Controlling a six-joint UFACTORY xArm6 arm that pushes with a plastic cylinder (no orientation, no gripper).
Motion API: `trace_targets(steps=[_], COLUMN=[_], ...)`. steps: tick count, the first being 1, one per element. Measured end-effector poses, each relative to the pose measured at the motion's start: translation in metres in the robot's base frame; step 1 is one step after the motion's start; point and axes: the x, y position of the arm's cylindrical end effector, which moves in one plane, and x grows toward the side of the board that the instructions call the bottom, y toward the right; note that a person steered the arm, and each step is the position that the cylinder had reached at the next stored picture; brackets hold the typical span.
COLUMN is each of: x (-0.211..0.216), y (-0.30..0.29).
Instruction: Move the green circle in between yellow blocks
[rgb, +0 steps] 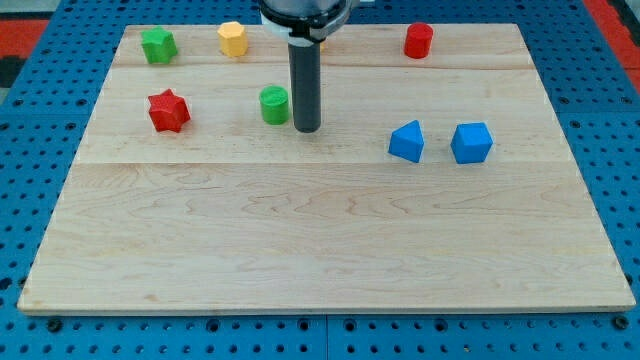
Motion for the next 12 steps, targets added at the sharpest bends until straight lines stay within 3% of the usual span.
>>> trace_targets(steps=[1, 2, 3, 6, 8, 10, 12], x=[-0.024, 0.021, 0.019, -0.060, -0.060, -0.102, -0.129], y=[-0.010, -0.013, -0.048, -0.047, -0.009, -0.052, -0.052])
